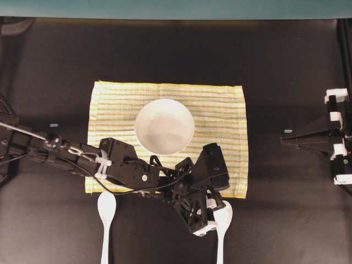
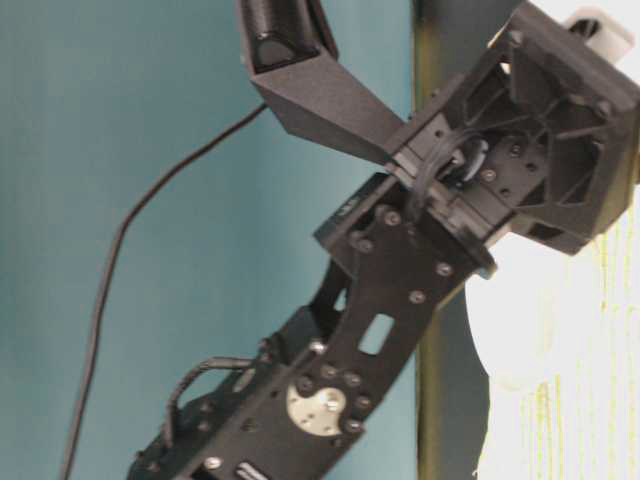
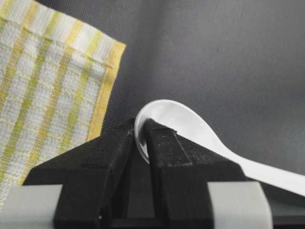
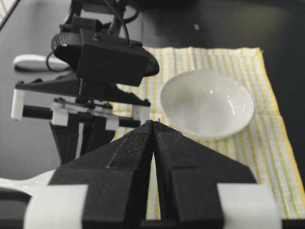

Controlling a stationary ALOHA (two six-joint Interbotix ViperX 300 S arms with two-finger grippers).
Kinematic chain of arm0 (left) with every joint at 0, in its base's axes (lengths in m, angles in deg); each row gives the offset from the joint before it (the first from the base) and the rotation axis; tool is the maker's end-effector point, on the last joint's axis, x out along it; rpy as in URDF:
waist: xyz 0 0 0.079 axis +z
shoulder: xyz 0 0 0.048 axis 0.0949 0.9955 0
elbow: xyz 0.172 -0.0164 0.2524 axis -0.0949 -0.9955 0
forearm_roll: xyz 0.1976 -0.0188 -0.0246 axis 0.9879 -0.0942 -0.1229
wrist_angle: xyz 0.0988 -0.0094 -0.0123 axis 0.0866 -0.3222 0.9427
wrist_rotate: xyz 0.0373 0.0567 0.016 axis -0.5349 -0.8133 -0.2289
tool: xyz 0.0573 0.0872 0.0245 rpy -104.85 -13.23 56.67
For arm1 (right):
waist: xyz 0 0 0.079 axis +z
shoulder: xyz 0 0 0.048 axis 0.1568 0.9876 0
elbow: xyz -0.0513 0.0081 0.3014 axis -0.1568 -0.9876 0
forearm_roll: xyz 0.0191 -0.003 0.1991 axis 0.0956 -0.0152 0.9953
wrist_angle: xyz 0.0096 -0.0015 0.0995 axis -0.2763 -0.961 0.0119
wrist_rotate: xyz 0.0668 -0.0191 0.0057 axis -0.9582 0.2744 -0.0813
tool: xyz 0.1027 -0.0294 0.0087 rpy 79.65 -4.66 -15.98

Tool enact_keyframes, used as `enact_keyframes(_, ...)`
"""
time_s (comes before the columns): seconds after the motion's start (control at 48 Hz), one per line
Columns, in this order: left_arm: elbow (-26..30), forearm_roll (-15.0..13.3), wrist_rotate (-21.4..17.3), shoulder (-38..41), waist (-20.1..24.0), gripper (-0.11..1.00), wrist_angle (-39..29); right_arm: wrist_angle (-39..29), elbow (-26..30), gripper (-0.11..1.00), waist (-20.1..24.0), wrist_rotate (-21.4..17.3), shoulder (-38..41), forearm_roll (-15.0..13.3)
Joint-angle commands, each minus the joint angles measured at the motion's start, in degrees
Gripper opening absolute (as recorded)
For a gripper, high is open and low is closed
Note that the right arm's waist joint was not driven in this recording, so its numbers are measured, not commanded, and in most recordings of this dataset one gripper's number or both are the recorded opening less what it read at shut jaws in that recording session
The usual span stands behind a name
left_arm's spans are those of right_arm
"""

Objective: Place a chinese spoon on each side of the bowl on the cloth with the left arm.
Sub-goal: 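Lift the spoon and carry it to the cloth right of the bowl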

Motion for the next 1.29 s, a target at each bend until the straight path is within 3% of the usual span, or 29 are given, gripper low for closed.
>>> enact_keyframes(0.0,1.85,0.26,-0.26,-2.81,0.97,0.08,-2.02,0.26,0.44,0.00,0.00,-0.26,0.26,0.18)
enact_keyframes(0.167,5.36,0.26,-1.05,-7.73,3.87,0.08,-13.27,0.26,0.44,0.00,0.00,-0.26,0.26,0.09)
enact_keyframes(0.521,16.35,0.26,-10.90,-14.85,12.48,0.07,-33.05,0.26,0.35,0.00,0.00,-0.35,-0.79,0.09)
enact_keyframes(0.854,16.00,0.26,-12.22,-12.13,15.29,0.07,-30.32,0.18,-0.09,0.00,0.00,-0.35,-1.14,0.18)
enact_keyframes(1.041,11.51,0.26,-12.22,-10.90,16.88,0.07,-22.15,0.26,-0.09,0.00,0.00,-0.35,-1.14,0.18)
enact_keyframes(1.27,8.70,0.26,-13.01,-8.61,18.72,0.07,-20.30,0.26,-0.18,0.00,0.00,-0.35,-1.23,0.18)
